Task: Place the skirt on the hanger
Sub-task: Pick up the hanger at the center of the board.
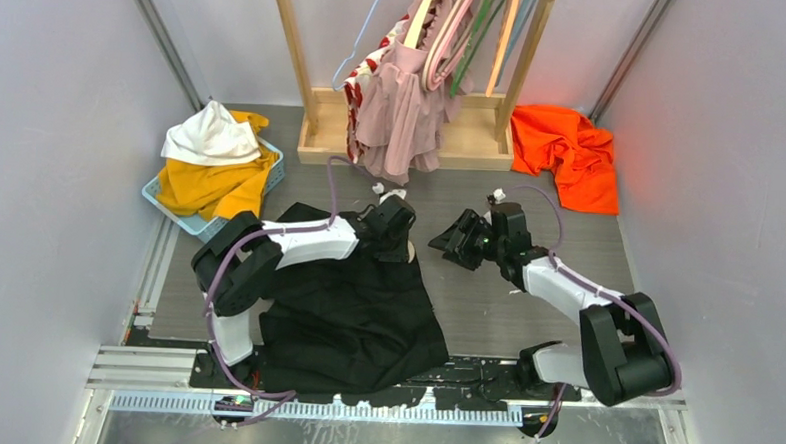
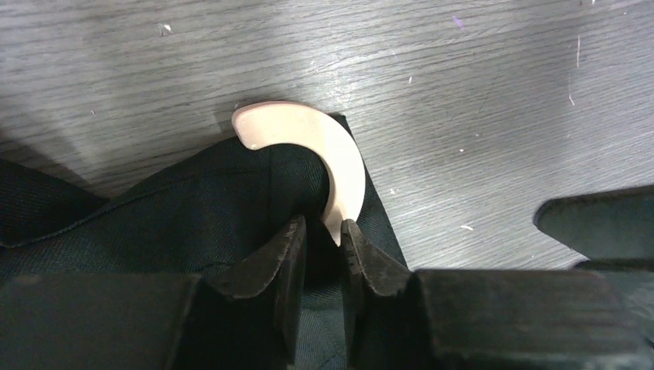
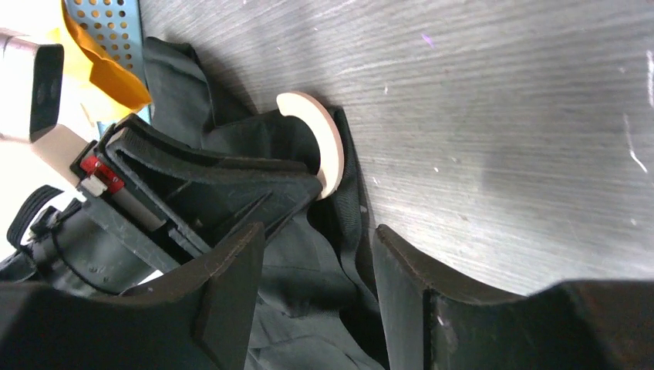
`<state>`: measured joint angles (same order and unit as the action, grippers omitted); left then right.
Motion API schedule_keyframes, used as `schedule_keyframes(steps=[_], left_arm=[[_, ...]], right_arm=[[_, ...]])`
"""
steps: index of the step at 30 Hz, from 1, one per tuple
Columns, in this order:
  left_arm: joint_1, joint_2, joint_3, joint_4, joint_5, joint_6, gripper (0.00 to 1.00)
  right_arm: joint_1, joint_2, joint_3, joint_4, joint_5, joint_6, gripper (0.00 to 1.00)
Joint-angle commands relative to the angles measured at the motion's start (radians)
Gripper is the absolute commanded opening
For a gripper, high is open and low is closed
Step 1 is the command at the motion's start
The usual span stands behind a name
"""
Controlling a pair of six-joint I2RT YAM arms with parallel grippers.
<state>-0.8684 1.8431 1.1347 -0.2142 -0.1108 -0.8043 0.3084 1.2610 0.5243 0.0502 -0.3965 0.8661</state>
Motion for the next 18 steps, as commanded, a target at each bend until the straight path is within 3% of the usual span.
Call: schedule_keyframes(steps=[1, 10, 18], left_arm=[[0.003, -0.075, 0.079, -0.103, 0.000, 0.062, 0.27], [0.002, -0.165, 0.101, -0.118, -0.046, 0.088, 0.34], [0.003, -0.249, -0.044, -0.222, -0.160, 0.009, 0.04]], right_arm=[[0.003, 0.055, 0.052, 0.143, -0.059, -0.004, 0.59], [0.015, 0.195, 0.089, 0.208, -0.098, 0.001, 0.60], [0.045, 0.274, 0.136, 0.164, -0.104, -0.039, 0.60]])
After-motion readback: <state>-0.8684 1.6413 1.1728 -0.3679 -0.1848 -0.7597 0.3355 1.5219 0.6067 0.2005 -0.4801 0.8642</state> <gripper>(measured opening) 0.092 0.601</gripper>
